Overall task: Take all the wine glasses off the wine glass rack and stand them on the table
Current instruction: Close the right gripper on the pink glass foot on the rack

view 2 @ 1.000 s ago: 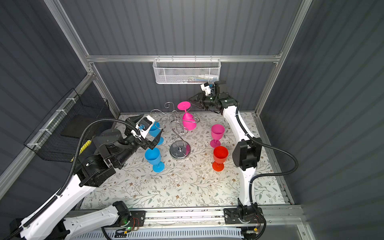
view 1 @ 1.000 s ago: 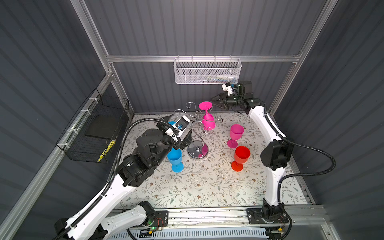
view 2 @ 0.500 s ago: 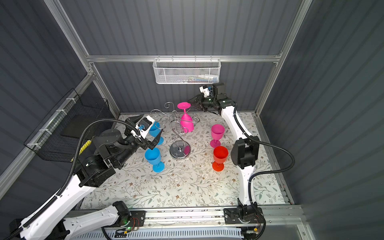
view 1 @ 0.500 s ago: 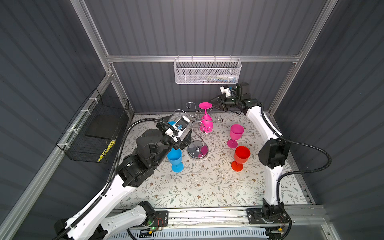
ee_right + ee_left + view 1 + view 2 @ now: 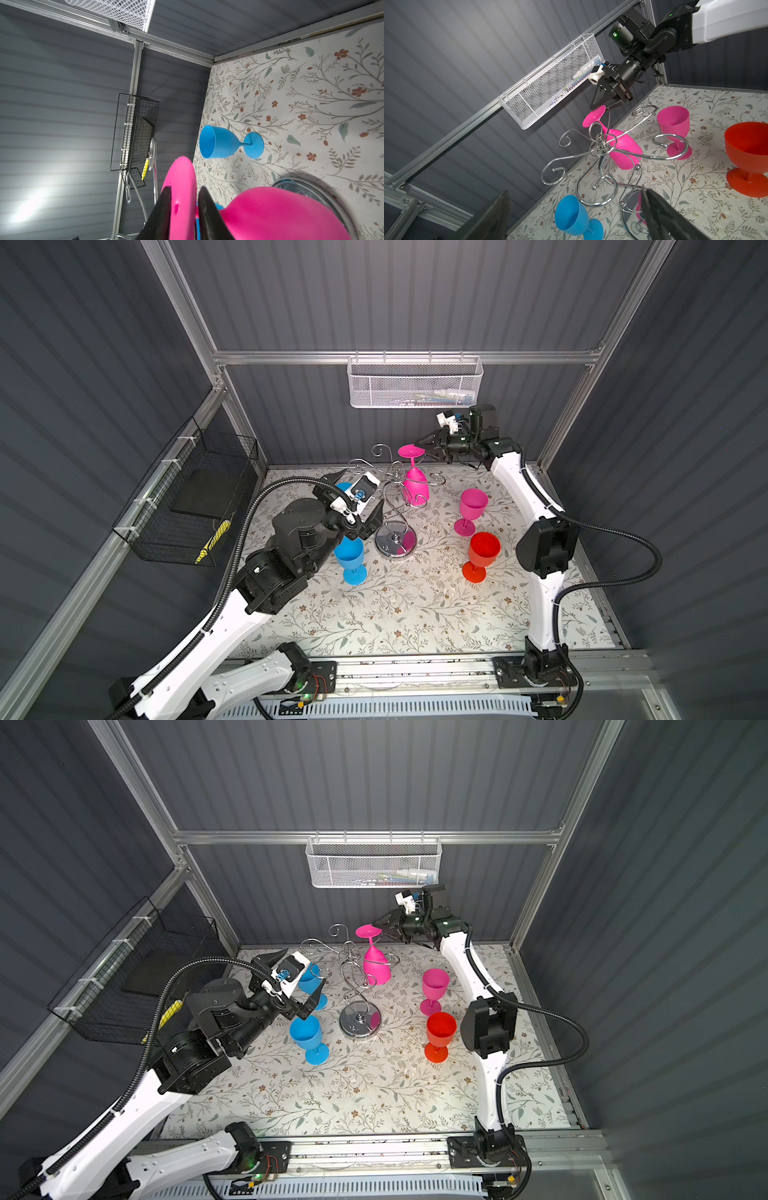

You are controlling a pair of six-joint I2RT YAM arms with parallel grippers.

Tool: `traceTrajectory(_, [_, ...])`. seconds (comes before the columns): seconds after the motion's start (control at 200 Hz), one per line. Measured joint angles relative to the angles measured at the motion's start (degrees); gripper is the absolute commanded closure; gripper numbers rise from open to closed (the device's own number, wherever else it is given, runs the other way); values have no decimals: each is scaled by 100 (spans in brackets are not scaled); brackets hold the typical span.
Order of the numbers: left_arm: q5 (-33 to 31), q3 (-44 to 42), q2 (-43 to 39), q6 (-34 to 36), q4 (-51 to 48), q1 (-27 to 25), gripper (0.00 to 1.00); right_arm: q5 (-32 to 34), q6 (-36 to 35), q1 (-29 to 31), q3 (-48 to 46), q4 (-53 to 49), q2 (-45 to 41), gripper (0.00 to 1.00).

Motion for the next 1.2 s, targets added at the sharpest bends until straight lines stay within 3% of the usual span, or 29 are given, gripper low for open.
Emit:
traceTrajectory(0.71, [4,-4,-24,-35,0,0,0,-37,105,4,0,118,0,100])
traceTrajectory(1.201, [70,-4,17,-37,-4,0,0,-37,332,0,0,221,-24,100])
